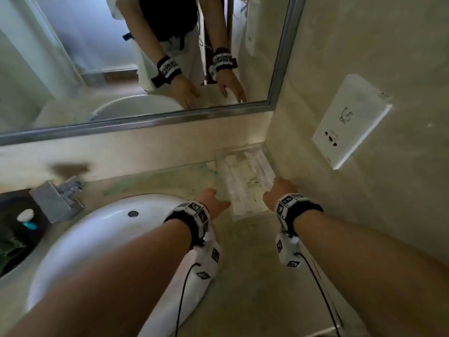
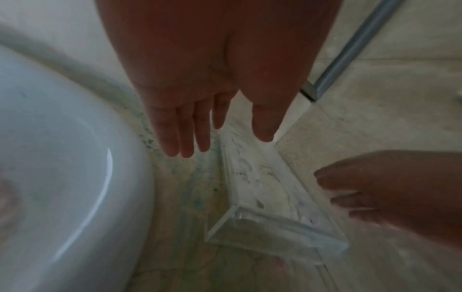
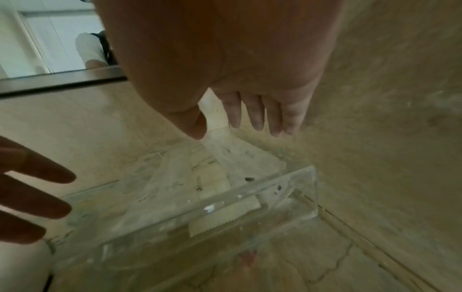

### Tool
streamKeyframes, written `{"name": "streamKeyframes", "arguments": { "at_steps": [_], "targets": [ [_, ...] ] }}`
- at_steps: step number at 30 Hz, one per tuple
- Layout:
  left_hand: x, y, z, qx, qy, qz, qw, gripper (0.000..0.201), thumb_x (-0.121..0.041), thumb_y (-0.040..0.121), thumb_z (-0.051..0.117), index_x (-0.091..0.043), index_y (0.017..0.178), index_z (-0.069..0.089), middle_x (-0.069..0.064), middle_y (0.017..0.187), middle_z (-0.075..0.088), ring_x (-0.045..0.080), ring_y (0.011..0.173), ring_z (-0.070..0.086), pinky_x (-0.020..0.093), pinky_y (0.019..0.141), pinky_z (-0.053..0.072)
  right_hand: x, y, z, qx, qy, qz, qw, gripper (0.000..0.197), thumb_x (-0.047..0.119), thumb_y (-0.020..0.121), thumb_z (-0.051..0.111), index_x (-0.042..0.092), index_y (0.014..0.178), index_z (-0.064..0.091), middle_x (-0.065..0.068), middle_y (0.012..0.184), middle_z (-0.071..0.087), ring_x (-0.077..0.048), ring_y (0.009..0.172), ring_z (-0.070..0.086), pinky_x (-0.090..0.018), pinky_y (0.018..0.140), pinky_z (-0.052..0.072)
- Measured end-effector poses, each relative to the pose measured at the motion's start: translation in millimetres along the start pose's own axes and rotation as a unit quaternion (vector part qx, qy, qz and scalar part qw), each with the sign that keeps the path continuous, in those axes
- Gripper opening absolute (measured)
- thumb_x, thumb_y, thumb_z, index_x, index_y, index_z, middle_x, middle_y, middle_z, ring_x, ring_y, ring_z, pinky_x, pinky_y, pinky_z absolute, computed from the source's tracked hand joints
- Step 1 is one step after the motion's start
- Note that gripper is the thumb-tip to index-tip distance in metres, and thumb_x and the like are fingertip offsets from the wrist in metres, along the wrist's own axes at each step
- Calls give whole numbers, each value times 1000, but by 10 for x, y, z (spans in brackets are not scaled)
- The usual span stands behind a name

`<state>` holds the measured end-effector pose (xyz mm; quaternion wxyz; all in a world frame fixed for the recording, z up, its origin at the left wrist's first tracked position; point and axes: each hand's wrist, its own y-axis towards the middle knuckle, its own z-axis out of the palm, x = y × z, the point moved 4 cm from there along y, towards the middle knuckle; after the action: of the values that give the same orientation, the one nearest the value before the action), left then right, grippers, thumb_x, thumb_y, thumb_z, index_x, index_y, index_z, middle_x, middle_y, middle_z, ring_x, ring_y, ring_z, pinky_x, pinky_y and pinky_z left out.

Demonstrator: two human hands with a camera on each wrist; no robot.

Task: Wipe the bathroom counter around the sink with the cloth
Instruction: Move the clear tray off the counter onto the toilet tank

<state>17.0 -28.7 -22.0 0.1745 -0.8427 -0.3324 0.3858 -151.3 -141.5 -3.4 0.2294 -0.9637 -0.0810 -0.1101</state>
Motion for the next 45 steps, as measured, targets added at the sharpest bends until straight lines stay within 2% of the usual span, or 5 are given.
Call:
{"name": "streamKeyframes", "arguments": {
  "at_steps": [15,22,27,32,45],
  "targets": [
    [-149,723,142,84,0,-30,996,45,-35,86,66,-1,115,61,14,117,65,31,105,62,36,84,53,226,400,108,49,-30,122,991,84,41,88,49,6,150,3,-22,154,11,-40,140,18,-49,112,29],
    [33,816,145,96,-99,-57,989,37,-20,83,70,-3,111,54,18,115,60,35,102,62,47,86,55,251,556,160,64,5,117,991,80,50,65,53,11,134,43,-16,141,41,-36,128,41,-45,109,35],
    [109,822,152,79,-151,-62,983,26,-15,82,70,-11,96,48,17,111,59,36,100,62,50,83,56,199,531,153,122,31,155,980,81,45,94,40,1,150,0,-21,156,11,-37,140,21,-42,112,23],
    [137,775,140,66,-159,-61,983,21,-12,85,66,-12,93,46,16,102,59,34,96,63,49,83,56,154,515,165,151,-13,93,984,47,35,86,56,15,128,48,-7,130,55,-29,100,59,-36,87,50],
    [360,244,-135,-11,-212,-59,975,27,-3,82,64,-16,77,41,16,95,54,32,83,59,48,78,57,183,201,212,128,132,85,979,75,49,84,61,2,139,40,-17,141,46,-34,121,50,-35,94,43]
  ]
}}
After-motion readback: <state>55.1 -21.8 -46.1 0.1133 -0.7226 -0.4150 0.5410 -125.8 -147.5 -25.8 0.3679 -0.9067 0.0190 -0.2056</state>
